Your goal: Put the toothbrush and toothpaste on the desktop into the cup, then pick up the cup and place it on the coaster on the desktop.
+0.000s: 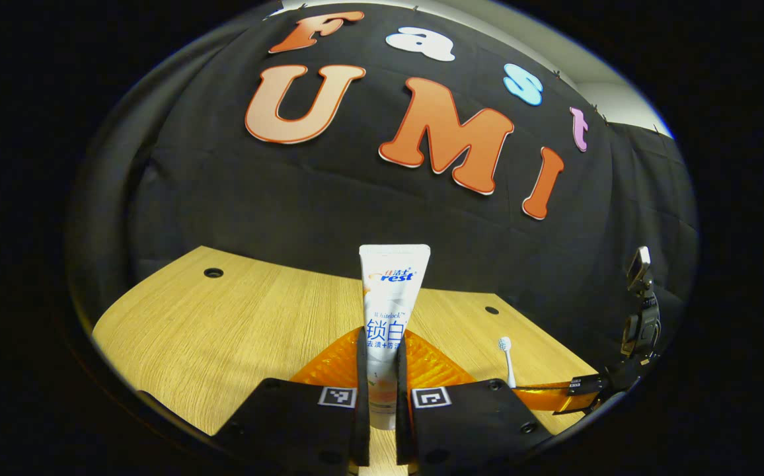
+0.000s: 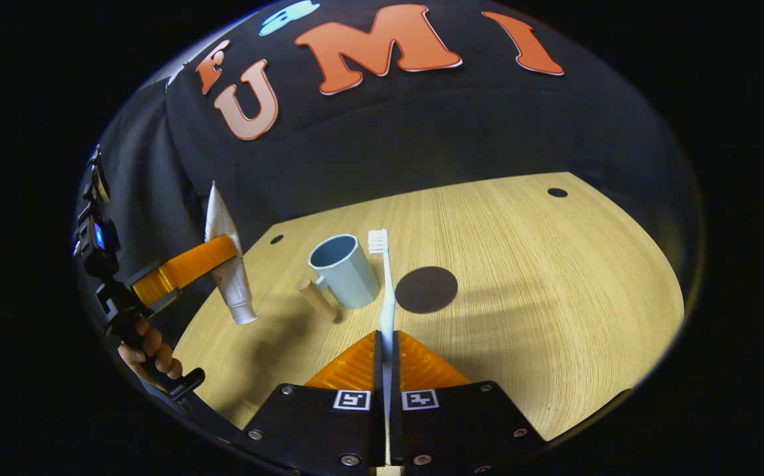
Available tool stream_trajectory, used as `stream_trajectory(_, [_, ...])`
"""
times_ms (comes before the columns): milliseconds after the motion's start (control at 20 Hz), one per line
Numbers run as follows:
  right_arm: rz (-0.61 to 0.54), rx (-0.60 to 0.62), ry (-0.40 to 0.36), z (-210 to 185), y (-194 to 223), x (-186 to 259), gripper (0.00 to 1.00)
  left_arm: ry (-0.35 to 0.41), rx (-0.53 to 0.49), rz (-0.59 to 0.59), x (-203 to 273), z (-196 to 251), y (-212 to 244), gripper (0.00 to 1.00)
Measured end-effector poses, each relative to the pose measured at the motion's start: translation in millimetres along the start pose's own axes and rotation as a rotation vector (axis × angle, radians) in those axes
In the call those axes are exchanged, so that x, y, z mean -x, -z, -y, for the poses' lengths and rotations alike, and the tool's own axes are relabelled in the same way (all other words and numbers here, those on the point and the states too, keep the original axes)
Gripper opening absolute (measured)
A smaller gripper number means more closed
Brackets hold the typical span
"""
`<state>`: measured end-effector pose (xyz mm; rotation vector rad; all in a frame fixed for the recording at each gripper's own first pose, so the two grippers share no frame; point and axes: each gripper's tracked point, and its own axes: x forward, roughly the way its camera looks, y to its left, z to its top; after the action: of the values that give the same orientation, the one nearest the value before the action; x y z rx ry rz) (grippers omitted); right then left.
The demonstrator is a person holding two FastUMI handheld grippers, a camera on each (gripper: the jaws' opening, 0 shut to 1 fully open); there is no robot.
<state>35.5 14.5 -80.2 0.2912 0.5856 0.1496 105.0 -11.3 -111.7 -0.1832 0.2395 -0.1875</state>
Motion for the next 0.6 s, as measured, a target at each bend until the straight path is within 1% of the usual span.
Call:
stream_trajectory(150, [0.070, 0.027, -0.036, -13.1, -14.9, 0.2, 0.03, 0.018, 0.011, 0.098, -3.9, 5.9, -18.0, 0.16])
stream_trajectory(300, [0.149, 0.072, -0.043, -17.7, -35.2, 5.1, 0.03, 0.019, 0.010, 0.159, -13.4, 10.8, -34.2, 0.16])
stream_trajectory(500, [0.250, 0.098, -0.063, -22.6, -61.5, 5.8, 0.03, 0.041, 0.011, 0.217, -13.7, 10.9, -35.2, 0.16])
stream_trajectory(600, [0.292, 0.107, -0.093, -28.0, -74.1, 5.3, 0.03, 0.040, 0.007, 0.232, -14.8, 12.3, -35.7, 0.16])
